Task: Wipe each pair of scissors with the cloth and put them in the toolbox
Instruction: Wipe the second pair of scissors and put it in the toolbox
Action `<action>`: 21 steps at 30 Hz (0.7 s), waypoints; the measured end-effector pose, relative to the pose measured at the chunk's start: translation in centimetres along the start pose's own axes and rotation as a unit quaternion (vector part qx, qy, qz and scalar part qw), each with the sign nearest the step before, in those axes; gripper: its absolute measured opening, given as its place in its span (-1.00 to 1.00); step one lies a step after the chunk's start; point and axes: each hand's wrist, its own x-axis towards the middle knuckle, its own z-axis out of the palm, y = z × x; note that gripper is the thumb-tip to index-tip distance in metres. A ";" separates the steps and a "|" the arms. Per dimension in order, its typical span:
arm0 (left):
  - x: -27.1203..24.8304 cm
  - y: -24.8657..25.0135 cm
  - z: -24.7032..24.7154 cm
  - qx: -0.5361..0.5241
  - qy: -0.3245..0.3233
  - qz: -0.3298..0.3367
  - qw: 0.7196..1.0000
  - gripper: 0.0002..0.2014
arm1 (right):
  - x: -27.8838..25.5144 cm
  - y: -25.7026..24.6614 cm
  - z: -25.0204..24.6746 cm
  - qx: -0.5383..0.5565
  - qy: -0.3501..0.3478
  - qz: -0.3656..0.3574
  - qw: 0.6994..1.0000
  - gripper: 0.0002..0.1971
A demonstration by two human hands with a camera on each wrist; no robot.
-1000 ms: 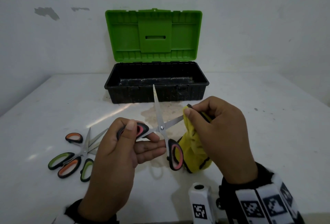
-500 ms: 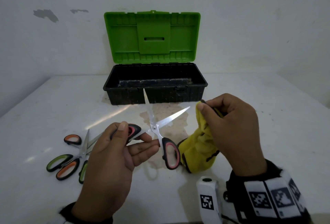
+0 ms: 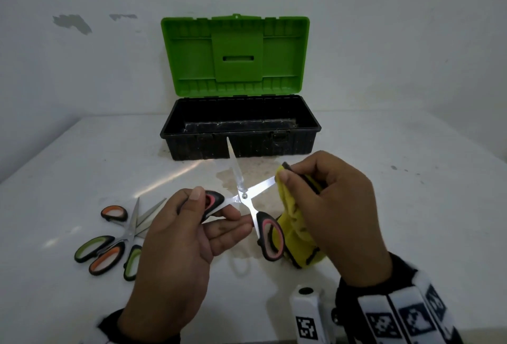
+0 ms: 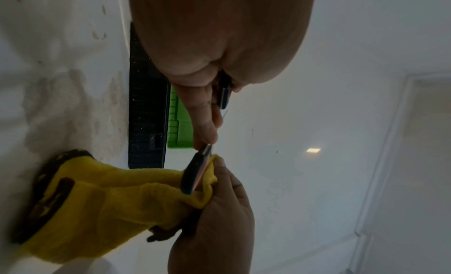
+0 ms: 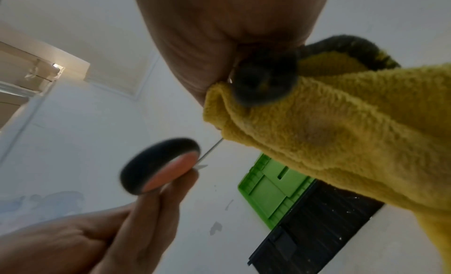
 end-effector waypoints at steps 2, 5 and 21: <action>0.0 0.0 0.1 0.007 0.002 0.007 1.000 -0.70 | -0.3 -0.5 0.4 0.006 -0.032 -0.017 0.999 -0.91; 0.1 -0.1 0.3 0.020 0.005 0.016 1.000 -0.72 | -0.4 -0.6 0.6 -0.010 -0.039 -0.023 0.999 -0.91; -0.1 -0.5 0.0 0.035 0.001 0.024 0.999 -0.71 | 0.1 -0.4 0.1 -0.021 -0.033 0.007 0.999 -0.91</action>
